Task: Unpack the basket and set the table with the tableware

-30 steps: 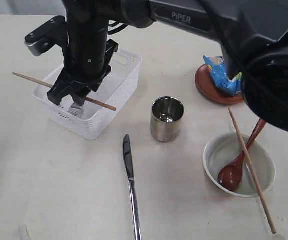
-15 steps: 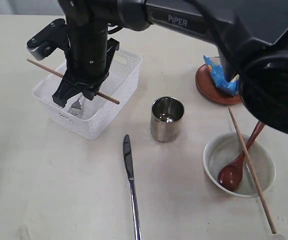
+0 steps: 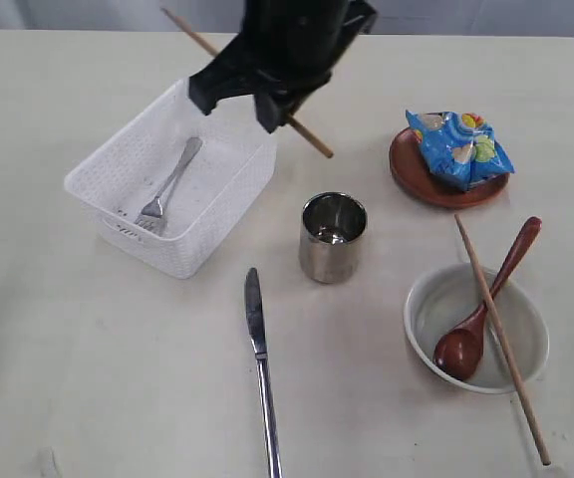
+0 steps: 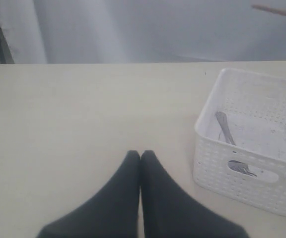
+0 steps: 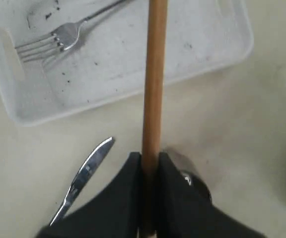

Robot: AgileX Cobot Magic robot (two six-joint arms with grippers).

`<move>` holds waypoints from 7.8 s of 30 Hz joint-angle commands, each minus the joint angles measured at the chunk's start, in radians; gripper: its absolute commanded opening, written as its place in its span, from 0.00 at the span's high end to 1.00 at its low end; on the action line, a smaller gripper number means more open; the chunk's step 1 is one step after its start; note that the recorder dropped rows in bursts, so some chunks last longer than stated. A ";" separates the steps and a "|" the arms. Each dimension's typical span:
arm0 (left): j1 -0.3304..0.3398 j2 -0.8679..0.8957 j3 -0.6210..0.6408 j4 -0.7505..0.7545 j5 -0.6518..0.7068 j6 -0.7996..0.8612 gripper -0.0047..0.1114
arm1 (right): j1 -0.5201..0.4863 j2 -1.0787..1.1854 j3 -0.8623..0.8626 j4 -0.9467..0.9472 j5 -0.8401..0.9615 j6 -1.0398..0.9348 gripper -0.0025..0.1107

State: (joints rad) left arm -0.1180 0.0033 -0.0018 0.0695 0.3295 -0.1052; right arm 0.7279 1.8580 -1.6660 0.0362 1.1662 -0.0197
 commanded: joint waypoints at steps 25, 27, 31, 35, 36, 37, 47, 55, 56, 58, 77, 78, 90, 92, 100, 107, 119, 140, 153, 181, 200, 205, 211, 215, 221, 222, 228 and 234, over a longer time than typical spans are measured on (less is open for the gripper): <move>-0.007 -0.003 0.002 0.004 -0.005 0.001 0.96 | -0.087 -0.748 1.070 0.075 -0.255 0.510 0.98; -0.007 -0.003 0.002 0.004 -0.005 0.001 0.96 | -0.087 -0.748 1.093 0.079 -0.290 0.512 0.98; -0.007 -0.003 0.002 0.004 -0.005 0.001 0.96 | -0.087 -0.746 1.113 0.068 -0.326 0.512 0.98; -0.007 -0.003 0.002 0.004 -0.005 0.001 0.96 | -0.087 -0.746 1.131 0.068 -0.325 0.529 0.98; -0.007 -0.003 0.002 0.004 -0.005 0.001 0.96 | -0.087 -0.746 1.146 0.068 -0.326 0.531 0.98; -0.007 -0.003 0.002 0.004 -0.005 0.001 0.96 | -0.087 -0.746 1.160 0.068 -0.331 0.537 0.98; -0.007 -0.003 0.002 0.004 -0.005 0.001 0.96 | -0.087 -0.746 1.181 0.047 -0.401 0.571 0.98; -0.007 -0.003 0.002 0.004 -0.005 0.001 0.96 | -0.087 -0.746 1.244 0.037 -0.440 0.601 0.98; -0.007 -0.003 0.002 0.004 -0.005 0.001 0.96 | -0.087 -0.746 1.244 0.037 -0.450 0.599 0.98; -0.007 -0.003 0.002 0.004 -0.005 0.001 0.96 | -0.087 -0.746 1.244 0.037 -0.478 0.585 0.98; -0.007 -0.003 0.002 0.004 -0.005 0.001 0.96 | -0.087 -0.632 1.200 -0.004 -0.477 0.530 0.98; -0.007 -0.003 0.002 0.004 -0.005 0.001 0.96 | -0.087 -0.632 1.188 -0.004 -0.472 0.519 0.98; -0.007 -0.003 0.002 0.004 -0.005 0.001 0.96 | -0.087 -0.632 1.140 0.031 -0.322 0.487 0.98; -0.007 -0.003 0.002 0.004 -0.005 0.001 0.96 | -0.087 -0.632 1.140 0.043 -0.322 0.470 0.98; -0.007 -0.003 0.002 0.004 -0.005 0.001 0.96 | -0.087 -0.632 1.138 0.043 -0.337 0.470 0.66; -0.007 -0.003 0.002 0.004 -0.005 0.001 0.96 | -0.087 -0.632 1.059 0.030 -0.247 0.439 0.67; -0.007 -0.003 0.002 0.004 -0.005 0.001 0.96 | -0.087 -0.623 1.015 -0.107 -0.154 0.482 0.44; -0.007 -0.003 0.002 0.004 -0.005 0.001 0.96 | -0.087 -0.478 1.015 -0.094 -0.305 0.423 0.39; -0.007 -0.003 0.002 0.004 -0.005 0.001 0.96 | -0.087 -0.478 1.015 -0.145 -0.319 0.430 0.44; -0.007 -0.003 0.002 0.004 -0.005 0.001 0.96 | -0.087 -0.478 1.085 -0.132 -0.376 0.421 0.42; -0.007 -0.003 0.002 0.004 -0.005 0.001 0.96 | -0.087 -0.478 1.085 -0.135 -0.363 0.432 0.57; -0.007 -0.003 0.002 0.004 -0.005 0.001 0.96 | -0.087 -0.478 1.085 -0.135 -0.361 0.432 0.57; -0.007 -0.003 0.002 0.004 -0.005 0.001 0.96 | -0.087 -0.478 1.085 -0.135 -0.361 0.432 0.57; -0.007 -0.003 0.002 0.004 -0.005 0.001 0.96 | -0.087 -0.478 1.085 -0.135 -0.361 0.432 0.57; -0.007 -0.003 0.002 0.004 -0.005 0.001 0.96 | -0.087 -0.478 1.085 -0.135 -0.361 0.432 0.58; -0.007 -0.003 0.002 0.004 -0.005 0.001 0.96 | -0.087 -0.478 1.085 -0.135 -0.361 0.432 0.60; -0.007 -0.003 0.002 0.004 -0.005 0.001 0.96 | -0.087 -0.478 1.085 -0.135 -0.361 0.424 0.77; -0.007 -0.003 0.002 0.004 -0.005 0.001 0.96 | -0.087 -0.478 1.085 -0.135 -0.361 0.424 0.77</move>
State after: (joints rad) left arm -0.1180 0.0033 -0.0018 0.0695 0.3295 -0.1052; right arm 0.6478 1.3796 -0.5838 -0.0946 0.7953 0.4109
